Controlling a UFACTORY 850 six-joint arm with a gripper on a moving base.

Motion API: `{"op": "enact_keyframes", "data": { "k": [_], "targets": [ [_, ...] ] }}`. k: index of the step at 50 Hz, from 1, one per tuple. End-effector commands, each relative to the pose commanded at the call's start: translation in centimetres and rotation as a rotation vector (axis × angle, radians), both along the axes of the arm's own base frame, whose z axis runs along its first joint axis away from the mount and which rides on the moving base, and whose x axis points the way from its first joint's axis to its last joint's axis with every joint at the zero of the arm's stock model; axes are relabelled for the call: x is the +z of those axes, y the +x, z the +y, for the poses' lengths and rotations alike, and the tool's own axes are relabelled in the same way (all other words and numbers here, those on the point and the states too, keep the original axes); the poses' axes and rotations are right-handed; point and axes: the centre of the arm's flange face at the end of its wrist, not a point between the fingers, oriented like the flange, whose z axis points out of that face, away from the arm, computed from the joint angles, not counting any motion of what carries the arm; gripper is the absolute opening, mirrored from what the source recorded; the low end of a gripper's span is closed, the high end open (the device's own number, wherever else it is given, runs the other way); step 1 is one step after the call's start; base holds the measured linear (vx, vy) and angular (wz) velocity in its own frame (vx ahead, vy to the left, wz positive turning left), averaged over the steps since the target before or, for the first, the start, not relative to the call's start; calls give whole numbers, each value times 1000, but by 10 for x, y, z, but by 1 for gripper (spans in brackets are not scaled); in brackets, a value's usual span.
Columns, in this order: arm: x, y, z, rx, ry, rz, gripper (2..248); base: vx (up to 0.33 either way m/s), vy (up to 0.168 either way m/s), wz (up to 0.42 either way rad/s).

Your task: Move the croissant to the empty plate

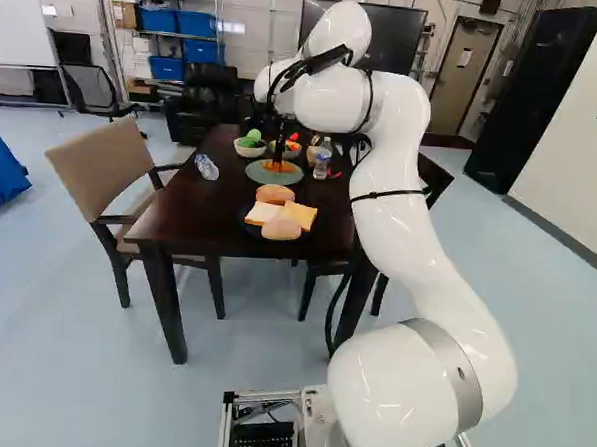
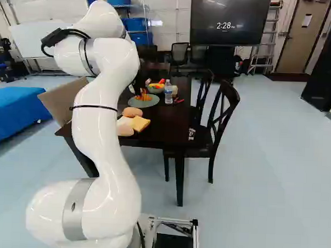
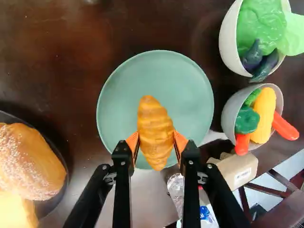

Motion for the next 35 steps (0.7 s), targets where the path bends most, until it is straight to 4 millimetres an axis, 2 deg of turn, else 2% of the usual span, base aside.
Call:
{"op": "enact_keyframes", "data": {
  "k": [15,16,20,21,26,27,31,32,35],
  "targets": [
    [0,0,0,0,0,0,115,0,0,0],
    [0,0,0,0,0,0,139,0,0,0],
    [0,0,0,0,0,0,139,0,0,0],
    [0,0,0,0,0,0,171,0,0,0],
    [0,0,0,0,0,0,171,0,0,0],
    [0,0,0,0,0,0,205,0,0,0],
    [0,0,0,0,0,0,205,0,0,0],
    [0,0,0,0,0,0,240,0,0,0],
    [0,0,0,0,0,0,240,0,0,0]
  ]
}}
